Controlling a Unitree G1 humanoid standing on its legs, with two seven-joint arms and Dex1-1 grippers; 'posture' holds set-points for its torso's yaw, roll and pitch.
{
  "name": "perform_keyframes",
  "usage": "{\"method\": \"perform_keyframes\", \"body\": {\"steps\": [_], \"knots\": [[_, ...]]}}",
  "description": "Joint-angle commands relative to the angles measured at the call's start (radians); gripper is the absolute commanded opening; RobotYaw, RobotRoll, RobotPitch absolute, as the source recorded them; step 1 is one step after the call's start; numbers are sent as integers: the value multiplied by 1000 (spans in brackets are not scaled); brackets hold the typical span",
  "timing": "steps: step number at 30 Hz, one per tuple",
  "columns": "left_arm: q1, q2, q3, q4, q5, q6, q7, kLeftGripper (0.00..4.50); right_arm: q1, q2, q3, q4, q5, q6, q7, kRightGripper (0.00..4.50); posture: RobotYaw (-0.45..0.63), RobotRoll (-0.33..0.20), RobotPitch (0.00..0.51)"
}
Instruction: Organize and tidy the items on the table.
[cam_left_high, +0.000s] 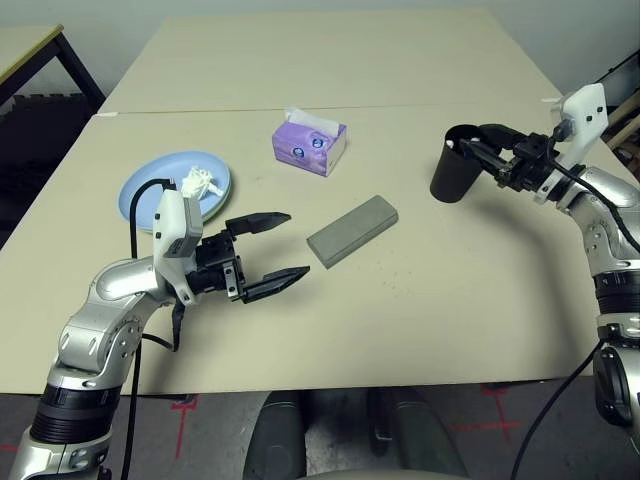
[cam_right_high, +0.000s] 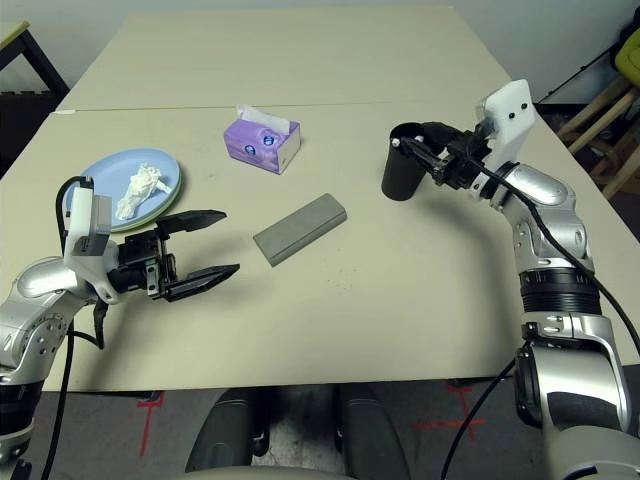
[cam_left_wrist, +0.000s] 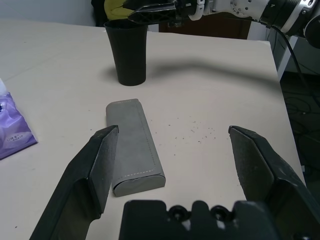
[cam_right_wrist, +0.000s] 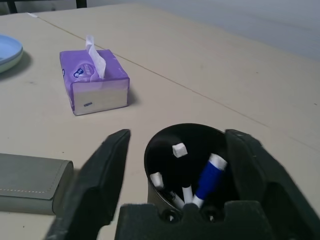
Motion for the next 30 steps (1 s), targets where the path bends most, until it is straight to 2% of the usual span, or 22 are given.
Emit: {"method": "perform_keyframes", "body": {"steps": [1,6,11,17,22,30], "knots": [[-6,4,-8,21,8,3,-10,4500,5,-11,0,-10,-11,-22,-8,4466,97,0,121],[-17,3,-8,33,11,-2,-12,4500,-17,15,-25,-51,28,-76,-8,4466,96,0,115],[-24,1,-8,39,13,-5,-11,4500,-8,41,-24,-141,71,-47,-12,4466,97,0,109],[-29,-23,1,40,23,-18,29,4500,132,94,27,-324,93,-9,-24,4466,101,0,99],[-27,-76,14,24,36,-29,117,4500,246,128,72,-376,69,-9,-44,4466,107,0,91],[-68,-214,64,66,157,-75,421,4500,351,158,115,-377,21,-20,-80,4466,111,0,77]]}}
